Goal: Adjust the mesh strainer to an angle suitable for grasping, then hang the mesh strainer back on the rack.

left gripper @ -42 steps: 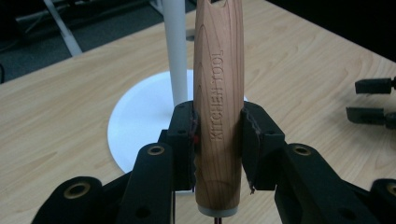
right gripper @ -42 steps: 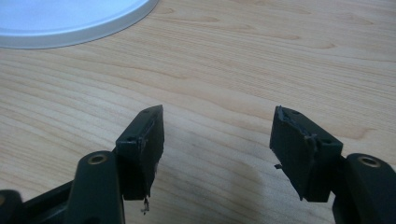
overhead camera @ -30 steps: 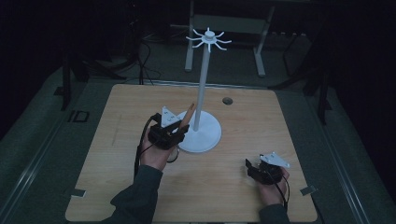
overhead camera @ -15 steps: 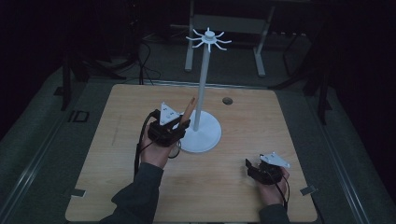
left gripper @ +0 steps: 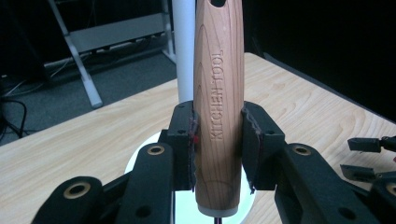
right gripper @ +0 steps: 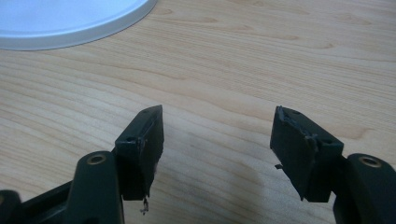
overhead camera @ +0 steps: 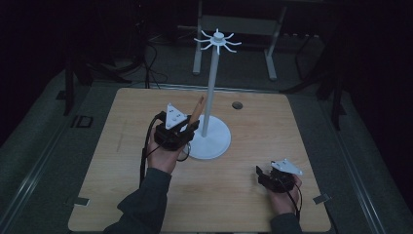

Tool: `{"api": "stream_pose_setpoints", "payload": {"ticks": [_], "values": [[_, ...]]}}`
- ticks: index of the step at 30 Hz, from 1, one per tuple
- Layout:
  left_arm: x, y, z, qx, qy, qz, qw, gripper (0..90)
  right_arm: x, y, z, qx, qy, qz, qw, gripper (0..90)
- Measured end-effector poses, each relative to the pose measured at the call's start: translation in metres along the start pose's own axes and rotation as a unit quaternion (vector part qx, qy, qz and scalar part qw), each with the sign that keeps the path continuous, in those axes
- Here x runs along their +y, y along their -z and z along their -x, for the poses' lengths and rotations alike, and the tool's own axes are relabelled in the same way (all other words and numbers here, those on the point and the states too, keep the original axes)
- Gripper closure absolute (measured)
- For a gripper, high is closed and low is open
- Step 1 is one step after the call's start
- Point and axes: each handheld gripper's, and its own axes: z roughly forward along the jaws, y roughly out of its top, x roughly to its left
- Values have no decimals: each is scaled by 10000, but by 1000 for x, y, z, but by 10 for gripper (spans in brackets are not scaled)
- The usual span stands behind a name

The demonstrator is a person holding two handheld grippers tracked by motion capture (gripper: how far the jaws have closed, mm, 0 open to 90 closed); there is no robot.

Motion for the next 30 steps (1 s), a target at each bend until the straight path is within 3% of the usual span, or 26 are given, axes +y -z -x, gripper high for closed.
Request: {"api": "stream_pose_setpoints", "payload": {"ticks": [10, 30], "values": [[7, 1, -6, -87, -14, 154, 9998, 679, 0, 0, 1, 16, -33, 12, 10000, 345], [25, 12, -13, 1, -61, 482, 9988, 679, 0, 0, 1, 6, -33, 8, 10000, 343]]}}
